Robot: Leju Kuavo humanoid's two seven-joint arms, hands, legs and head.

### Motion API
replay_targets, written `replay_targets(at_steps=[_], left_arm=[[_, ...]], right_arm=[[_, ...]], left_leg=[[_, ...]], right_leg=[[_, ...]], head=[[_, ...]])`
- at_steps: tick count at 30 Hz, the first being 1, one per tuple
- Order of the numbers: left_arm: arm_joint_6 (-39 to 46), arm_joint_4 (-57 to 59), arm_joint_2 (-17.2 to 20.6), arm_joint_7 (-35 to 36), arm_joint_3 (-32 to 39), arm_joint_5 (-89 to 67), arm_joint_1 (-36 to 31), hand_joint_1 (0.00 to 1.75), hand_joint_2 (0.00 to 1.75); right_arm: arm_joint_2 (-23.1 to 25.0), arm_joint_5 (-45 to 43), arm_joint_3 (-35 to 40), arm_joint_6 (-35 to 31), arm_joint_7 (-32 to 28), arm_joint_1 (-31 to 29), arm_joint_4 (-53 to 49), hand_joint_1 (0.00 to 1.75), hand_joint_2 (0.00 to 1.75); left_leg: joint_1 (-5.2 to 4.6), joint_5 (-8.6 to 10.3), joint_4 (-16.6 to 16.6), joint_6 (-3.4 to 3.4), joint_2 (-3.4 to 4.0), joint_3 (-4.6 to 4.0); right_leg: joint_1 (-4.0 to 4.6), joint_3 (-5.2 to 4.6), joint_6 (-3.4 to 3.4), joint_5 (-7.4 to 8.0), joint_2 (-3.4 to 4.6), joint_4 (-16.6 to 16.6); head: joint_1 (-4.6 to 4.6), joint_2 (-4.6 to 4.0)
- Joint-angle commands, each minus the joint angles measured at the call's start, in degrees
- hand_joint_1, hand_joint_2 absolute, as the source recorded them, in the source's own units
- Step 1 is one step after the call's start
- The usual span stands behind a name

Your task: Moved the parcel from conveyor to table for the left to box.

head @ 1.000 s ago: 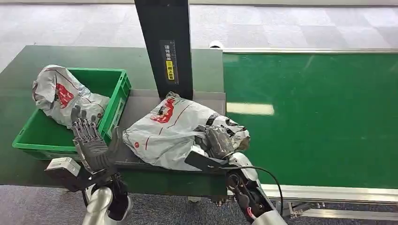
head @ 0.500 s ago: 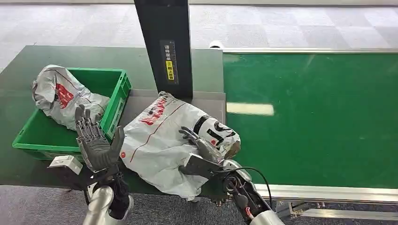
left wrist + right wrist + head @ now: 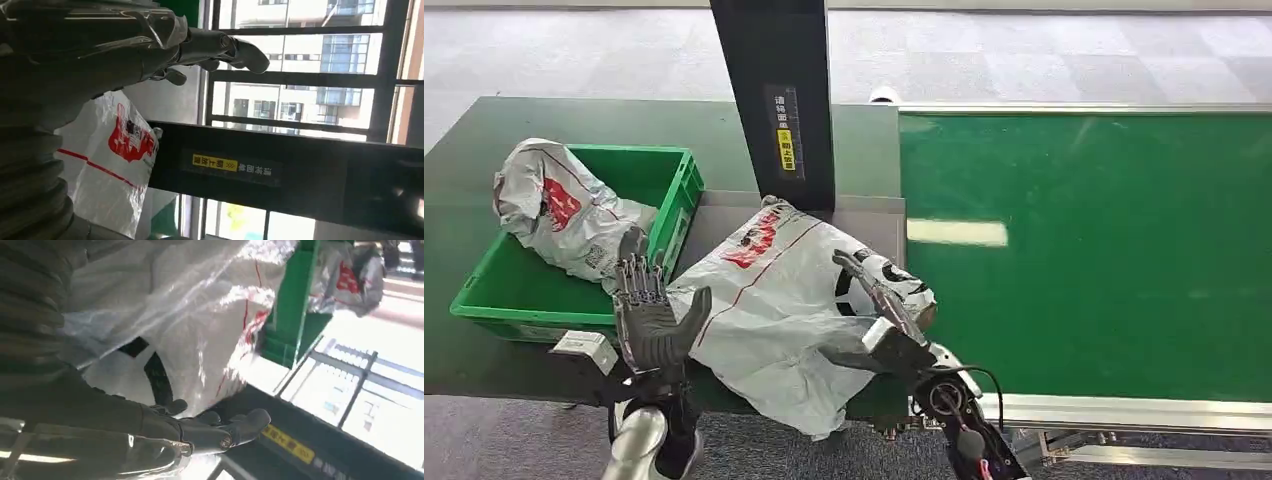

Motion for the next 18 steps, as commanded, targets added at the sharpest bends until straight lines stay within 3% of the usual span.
replay_targets(at_steps=[1, 5, 7, 11, 12, 13, 14, 16, 18], left_arm=[[-1.7, 4.6, 2.0, 2.3, -1.9, -2.8, -0.4, 0.00, 1.75], [-0.8, 7.5, 3.7, 5.9, -5.4, -11.9, -1.6, 0.00, 1.75], [2.0, 10.1, 3.7, 10.1, -6.7, -18.8, -2.5, 0.00, 1.75], [6.7, 13.2, 3.1, 12.2, -7.3, -26.6, -3.2, 0.00, 1.75], [11.1, 14.8, 4.0, 15.8, -9.1, -36.9, -3.9, 0.00, 1.75], [11.0, 14.6, 3.5, 15.9, -8.7, -37.5, -3.7, 0.00, 1.75], [16.1, 16.5, 4.5, 22.5, -10.1, -53.1, -4.5, 0.00, 1.75], [16.0, 16.8, 4.3, 22.3, -9.8, -53.4, -4.5, 0.00, 1.75], [15.0, 19.4, 4.2, 28.6, -9.9, -64.5, -5.7, 0.00, 1.75]], right_arm=[[-2.3, -4.4, -5.6, 2.1, -0.6, 5.9, -10.9, 0.00, 1.75], [-2.3, -6.7, -7.2, 3.0, -1.5, 7.5, -13.0, 0.00, 1.75], [-1.9, -10.4, -9.1, 5.1, -1.4, 8.7, -14.5, 0.00, 1.75], [-1.3, -13.8, -11.7, 5.7, 0.2, 10.3, -14.7, 0.00, 1.75], [-0.9, -15.0, -12.8, 5.7, 0.9, 11.5, -14.3, 0.00, 1.75], [-0.9, -15.0, -13.0, 5.6, 0.8, 12.0, -14.0, 0.00, 1.75], [-0.4, -14.9, -13.8, 5.4, 0.8, 13.1, -14.1, 0.00, 1.75], [-0.5, -14.8, -13.8, 5.3, 0.8, 13.5, -14.2, 0.00, 1.75], [-0.1, -14.5, -14.4, 4.9, 1.0, 14.2, -14.5, 0.00, 1.75]], left_leg=[[-0.02, 0.05, -0.1, 0.02, -0.15, 0.05], [-0.03, 0.05, -0.1, 0.02, -0.15, 0.06], [-0.04, 0.07, -0.1, 0.03, -0.24, 0.07], [-0.03, 0.07, -0.1, 0.02, -0.22, 0.07], [-0.03, 0.09, -0.1, 0.03, -0.24, 0.09], [-0.03, 0.07, -0.1, 0.02, -0.21, 0.11], [-0.03, 0.09, -0.2, 0.02, -0.24, 0.14], [-0.02, 0.09, -0.2, 0.02, -0.23, 0.19], [-0.03, 0.07, -0.2, 0.02, -0.18, 0.13]], right_leg=[[-0.02, 0.09, 0.00, -0.01, -0.15, -0.1], [-0.03, 0.09, 0.00, -0.01, -0.16, -0.1], [-0.03, 0.14, 0.01, -0.01, -0.23, -0.1], [-0.03, 0.13, 0.00, -0.01, -0.22, -0.1], [-0.03, 0.15, 0.00, 0.01, -0.24, -0.1], [-0.02, 0.18, 0.00, 0.00, -0.20, -0.1], [-0.02, 0.23, -0.01, 0.01, -0.23, -0.2], [-0.02, 0.25, -0.02, -0.01, -0.23, -0.2], [-0.02, 0.18, -0.02, 0.01, -0.17, -0.2]], head=[[0.00, -0.02], [0.00, -0.02], [0.00, 0.00], [0.00, -0.02], [0.00, -0.02], [0.02, -0.02], [0.00, -0.02], [0.00, -0.02], [0.00, -0.02]])
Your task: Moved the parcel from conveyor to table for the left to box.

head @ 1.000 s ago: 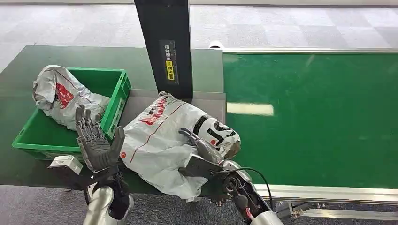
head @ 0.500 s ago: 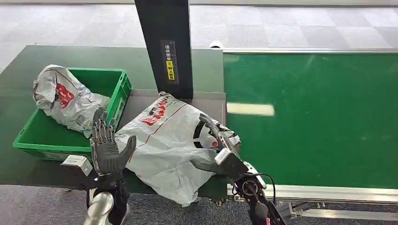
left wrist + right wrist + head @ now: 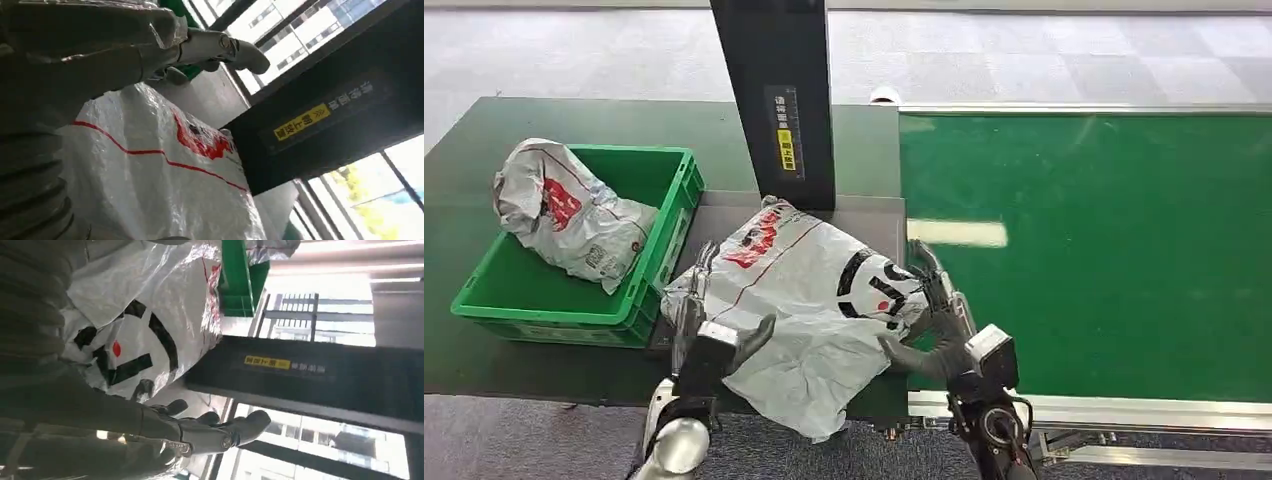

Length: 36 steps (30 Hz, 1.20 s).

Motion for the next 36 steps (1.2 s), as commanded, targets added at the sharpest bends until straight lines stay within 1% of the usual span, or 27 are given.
replay_targets(at_steps=[1, 3, 7, 10, 12, 14, 16, 17, 18, 19, 20, 24, 29, 33, 36], left_arm=[[2.7, 11.6, 2.2, 12.3, -3.7, -24.1, -4.4, 0.00, 1.75], [0.7, 13.3, 1.9, 14.8, -3.8, -27.8, -5.1, 0.00, 1.75], [0.3, 14.0, 1.7, 15.3, -3.7, -28.7, -5.3, 0.00, 1.75], [-3.6, 15.7, 0.8, 16.3, -2.4, -30.3, -5.4, 0.00, 1.75], [-8.3, 16.8, -0.4, 14.8, -0.1, -24.8, -5.4, 0.00, 1.75], [-13.2, 17.4, -0.7, 12.2, 0.6, -19.8, -5.2, 0.00, 1.75], [-13.2, 17.4, -0.7, 12.2, 0.6, -19.8, -5.2, 0.00, 1.75], [-15.7, 17.9, -0.6, 10.8, 0.6, -17.7, -5.5, 1.36, 1.75], [-16.1, 17.7, -0.8, 10.2, 0.7, -16.6, -5.3, 1.64, 1.75], [-15.9, 17.8, -0.8, 10.1, 0.6, -16.5, -5.3, 1.71, 1.75], [-14.8, 18.1, -1.0, 10.2, 0.4, -16.7, -5.5, 1.75, 1.75], [-14.1, 18.6, -1.1, 9.7, 0.3, -15.1, -5.9, 1.75, 1.75], [-13.4, 18.2, -1.1, 8.4, 1.0, -12.8, -5.7, 1.75, 1.75], [-11.4, 17.6, -1.2, 6.6, 1.1, -10.7, -5.5, 1.75, 1.75], [-9.5, 16.9, -1.1, 6.5, 1.1, -11.0, -5.2, 1.75, 1.75]], right_arm=[[0.9, 0.2, -4.7, -0.5, 0.6, 3.5, -0.4, 0.00, 1.75], [1.2, 0.5, -5.0, -0.6, 0.9, 3.3, -0.1, 0.00, 1.75], [1.2, 0.7, -5.0, -0.6, 0.9, 3.1, 0.1, 0.00, 1.75], [1.7, 1.3, -5.6, -0.4, 0.9, 3.1, 0.2, 0.00, 1.75], [1.8, 1.7, -5.9, -0.1, 1.0, 3.1, 0.5, 0.00, 1.75], [1.9, 2.1, -6.1, 0.0, 0.9, 3.1, 1.0, 0.00, 1.75], [1.9, 2.1, -6.1, 0.0, 0.9, 3.1, 1.0, 0.00, 1.75], [1.9, 2.3, -6.2, 0.1, 0.7, 3.0, 1.4, 0.00, 1.75], [2.0, 2.4, -6.5, 0.0, 0.6, 3.1, 1.3, 0.00, 1.75], [2.1, 2.5, -6.8, -0.1, 0.7, 3.3, 1.1, 0.00, 1.75], [2.3, 2.5, -7.2, -0.2, 0.7, 3.7, 0.5, 0.00, 1.75], [2.7, 2.7, -7.8, 0.2, 0.8, 4.2, -0.4, 0.00, 1.75], [2.9, 2.7, -8.0, 0.5, 0.9, 4.3, -0.3, 0.00, 1.75], [3.1, 2.3, -8.6, 0.8, 1.0, 4.4, -0.4, 0.00, 1.75], [3.1, 2.3, -8.7, 0.8, 1.0, 4.5, -0.7, 0.00, 1.75]], left_leg=[[-0.03, 0.05, -0.1, 0.01, -0.11, 0.12], [-0.02, 0.07, -0.1, 0.02, -0.09, 0.10], [-0.02, 0.05, -0.1, 0.03, -0.05, 0.08], [-0.03, 0.04, -0.1, 0.03, -0.05, 0.08], [-0.03, 0.03, -0.1, 0.02, -0.05, 0.11], [-0.02, 0.02, -0.1, 0.02, 0.01, 0.11], [-0.02, 0.04, -0.1, 0.03, -0.02, 0.14], [-0.02, 0.04, -0.1, 0.03, -0.03, 0.11], [-0.03, 0.04, -0.1, 0.03, -0.03, 0.13], [-0.02, 0.05, -0.1, 0.03, -0.05, 0.11], [-0.03, 0.03, -0.1, 0.02, -0.02, 0.07], [-0.02, 0.11, -0.2, 0.04, -0.11, 0.14], [-0.04, 0.03, -0.1, 0.02, 0.00, 0.12], [-0.02, 0.02, -0.1, 0.02, 0.00, 0.13], [-0.03, 0.01, -0.1, 0.03, 0.02, 0.15]], right_leg=[[-0.02, 0.15, -0.01, 0.00, -0.11, -0.1], [-0.02, 0.12, -0.01, 0.02, -0.11, -0.1], [-0.02, 0.10, 0.00, 0.03, -0.06, -0.1], [-0.02, 0.10, 0.00, 0.01, -0.06, -0.1], [-0.02, 0.12, 0.00, 0.01, -0.06, -0.1], [-0.01, 0.11, 0.00, 0.01, -0.01, -0.1], [-0.01, 0.15, 0.00, 0.03, -0.03, -0.1], [-0.01, 0.14, 0.00, 0.03, -0.03, -0.1], [-0.03, 0.14, 0.00, 0.02, -0.03, -0.1], [-0.01, 0.14, 0.00, 0.03, -0.05, -0.1], [-0.03, 0.08, 0.00, 0.01, -0.03, 0.0], [-0.01, 0.20, 0.00, 0.08, -0.11, -0.2], [-0.03, 0.14, 0.00, 0.01, -0.01, -0.1], [-0.02, 0.14, 0.00, 0.01, 0.00, -0.1], [-0.03, 0.14, 0.00, 0.01, 0.02, -0.1]], head=[[0.00, 0.00], [0.00, 0.00], [0.02, 0.02], [0.00, 0.00], [0.00, 0.00], [0.00, 0.00], [0.02, 0.00], [-0.02, 0.00], [0.00, 0.00], [0.02, 0.00], [-0.02, 0.00], [0.00, 0.00], [0.00, 0.00], [0.00, 0.00], [0.00, 0.00]])
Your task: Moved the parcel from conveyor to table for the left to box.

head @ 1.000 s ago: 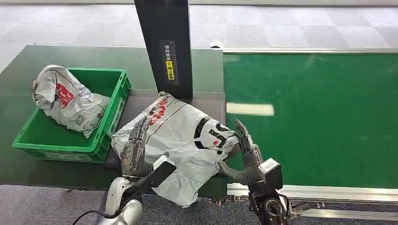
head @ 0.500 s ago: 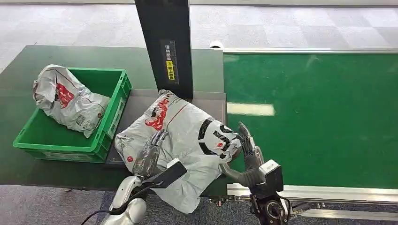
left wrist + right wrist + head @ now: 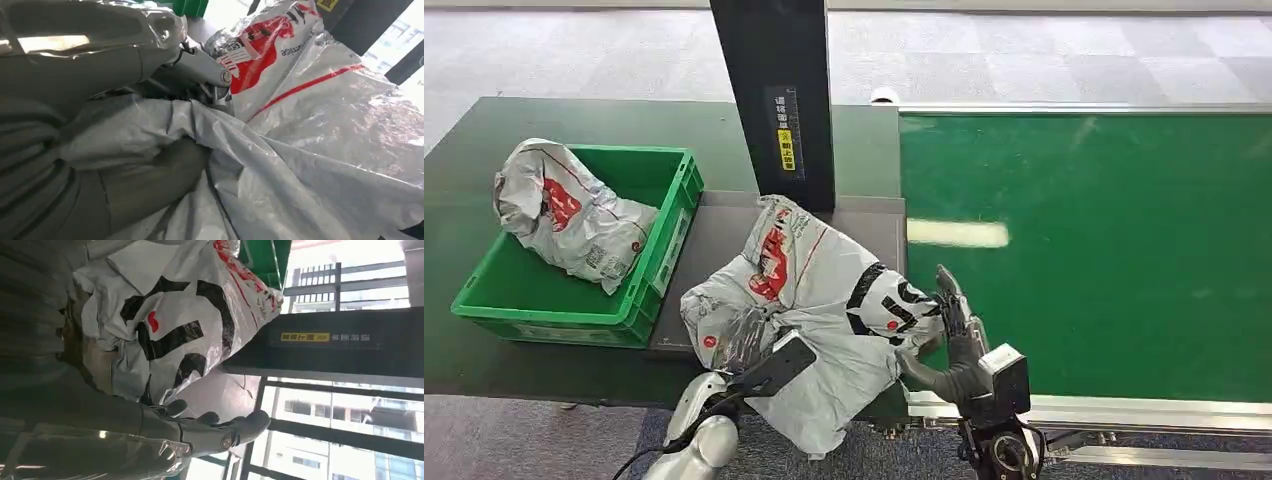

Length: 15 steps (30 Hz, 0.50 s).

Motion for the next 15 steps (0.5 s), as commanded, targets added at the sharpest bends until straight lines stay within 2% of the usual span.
replay_targets(at_steps=[1, 5, 7, 11, 12, 15], left_arm=[[2.4, 2.9, 0.2, -1.0, 1.1, 1.1, 0.0, 1.75, 1.75], [3.4, 2.5, 0.2, -1.0, 1.3, 1.0, -0.1, 1.75, 1.75], [8.7, 0.1, -0.3, -4.5, 2.6, 3.8, 0.4, 1.75, 1.75], [22.7, -8.6, 0.2, -15.9, 3.4, 8.8, 1.4, 1.75, 1.75], [27.0, -13.7, -0.3, -22.9, 4.7, 10.6, 2.2, 1.75, 1.75], [27.0, -19.2, -2.7, -28.2, 8.9, 9.5, 3.3, 1.75, 1.75]], right_arm=[[0.3, -0.1, -2.3, 0.1, 0.4, -0.1, 0.1, 0.00, 1.75], [0.2, -0.2, -2.3, 0.1, 0.4, -0.1, 0.1, 0.00, 1.75], [0.3, -0.3, -2.5, 0.0, 0.4, 0.0, -0.4, 0.00, 1.75], [0.2, -1.1, -1.9, 0.2, 0.9, -0.6, -0.5, 0.00, 1.75], [0.1, -1.8, -1.5, 0.1, 1.1, -1.0, -0.3, 0.00, 1.75], [-0.2, -2.3, -0.5, -0.2, 1.0, -2.0, 1.0, 0.00, 1.75]], left_leg=[[-0.04, 0.03, -0.1, 0.03, -0.01, 0.10], [-0.02, 0.03, -0.1, 0.02, 0.00, 0.07], [-0.02, 0.04, -0.1, 0.02, 0.03, 0.08], [0.00, -0.01, 0.0, 0.01, 0.05, -0.03], [0.00, -0.02, 0.0, 0.02, 0.06, -0.05], [0.02, -0.03, 0.0, 0.03, 0.13, -0.07]], right_leg=[[-0.03, 0.10, 0.00, 0.02, -0.01, -0.1], [-0.01, 0.08, 0.00, 0.03, 0.00, -0.1], [-0.01, 0.07, -0.01, 0.04, 0.03, -0.1], [0.00, -0.03, -0.01, 0.01, 0.05, 0.0], [0.01, -0.05, -0.01, 0.01, 0.06, 0.0], [0.03, -0.09, -0.01, 0.03, 0.13, 0.0]], head=[[0.00, 0.00], [0.00, 0.00], [0.00, 0.00], [0.00, 0.00], [0.00, 0.00], [0.00, 0.00]])
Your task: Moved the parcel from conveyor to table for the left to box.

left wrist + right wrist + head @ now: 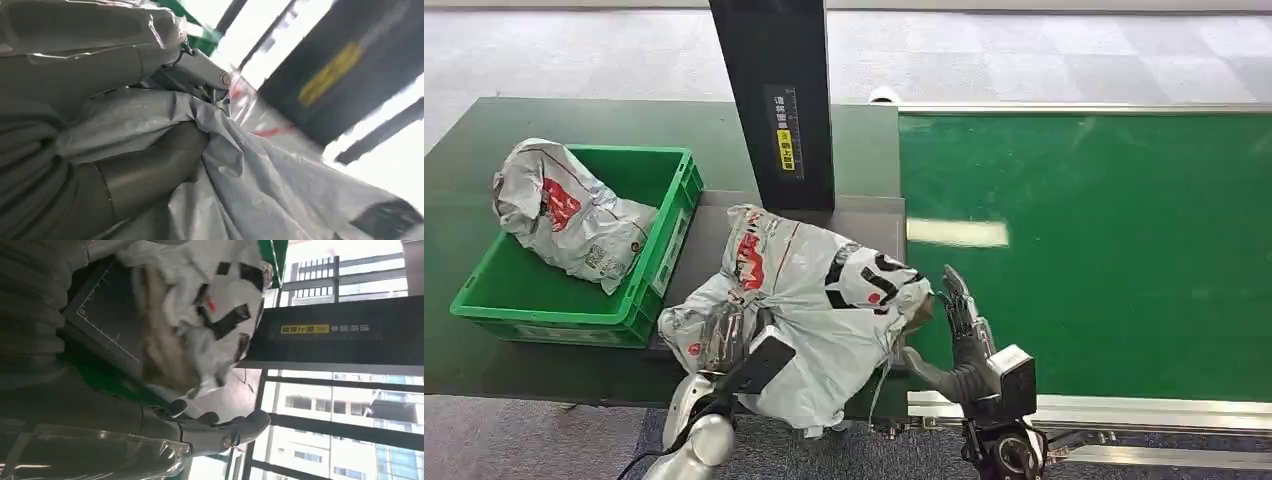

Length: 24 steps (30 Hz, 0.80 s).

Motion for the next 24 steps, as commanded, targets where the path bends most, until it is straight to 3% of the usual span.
replay_targets(at_steps=[1, 5, 10, 15, 17, 19, 20, 24], left_arm=[[11.9, -20.6, -3.5, -19.2, 9.1, 1.2, 3.1, 1.75, 1.75], [11.9, -30.6, -5.9, -19.2, 13.7, -3.4, 3.0, 1.75, 1.75], [11.9, -34.9, -6.6, -19.2, 18.6, -8.7, 0.9, 1.75, 1.75], [11.9, -35.8, -4.8, -19.2, 23.9, -13.9, -4.5, 1.75, 1.75], [11.9, -32.3, -4.1, -19.2, 26.5, -16.9, -7.1, 1.75, 1.75], [11.9, -18.1, -4.6, -17.4, 32.4, -31.3, -11.6, 1.75, 1.75], [11.9, -10.7, -2.2, -9.6, 32.0, -37.7, -15.1, 1.75, 1.75], [11.9, -10.7, -2.2, -9.6, 32.0, -37.7, -15.1, 1.75, 1.75]], right_arm=[[-0.6, -2.0, 1.1, -0.6, 0.6, -2.6, 2.3, 0.00, 1.75], [-0.9, -2.6, 2.2, -1.1, 0.3, -2.9, 3.1, 0.00, 1.75], [-1.4, -3.2, 3.3, -1.8, -0.2, -2.8, 3.7, 0.00, 1.75], [-2.1, -3.9, 4.1, -2.0, -0.9, -2.7, 4.2, 0.00, 1.75], [-2.2, -4.1, 4.2, -1.9, -0.6, -3.0, 4.4, 0.00, 1.75], [-2.7, -4.2, 4.0, -2.4, -0.7, -2.8, 4.0, 0.00, 1.75], [-3.0, -4.4, 3.7, -2.1, -0.5, -2.3, 3.3, 0.00, 1.75], [-3.0, -4.4, 3.7, -2.1, -0.5, -2.3, 3.3, 0.00, 1.75]], left_leg=[[0.01, -0.04, 0.1, 0.04, 0.13, -0.08], [0.03, -0.04, 0.1, 0.04, 0.12, -0.14], [0.02, 0.00, 0.0, 0.00, 0.15, -0.09], [0.03, 0.02, 0.0, 0.00, 0.09, -0.04], [0.02, 0.03, 0.0, 0.01, 0.09, -0.01], [0.01, 0.07, -0.1, 0.01, 0.04, 0.03], [-0.05, 0.14, -0.2, 0.01, -0.11, 0.14], [-0.03, 0.15, -0.1, 0.01, -0.08, 0.09]], right_leg=[[0.02, -0.10, 0.00, 0.02, 0.12, 0.0], [0.03, -0.12, 0.02, 0.02, 0.11, 0.0], [0.02, -0.10, -0.01, 0.05, 0.14, 0.0], [0.04, -0.05, -0.02, 0.05, 0.08, 0.0], [0.02, -0.03, -0.01, 0.05, 0.08, 0.0], [0.01, 0.02, -0.01, 0.08, 0.04, -0.1], [-0.05, 0.16, 0.00, 0.07, -0.12, -0.1], [-0.02, 0.11, -0.01, 0.10, -0.09, -0.1]], head=[[0.00, 0.02], [0.02, 0.00], [-0.02, 0.00], [0.00, 0.02], [0.00, 0.00], [0.00, 0.00], [0.00, 0.00], [0.00, 0.00]])
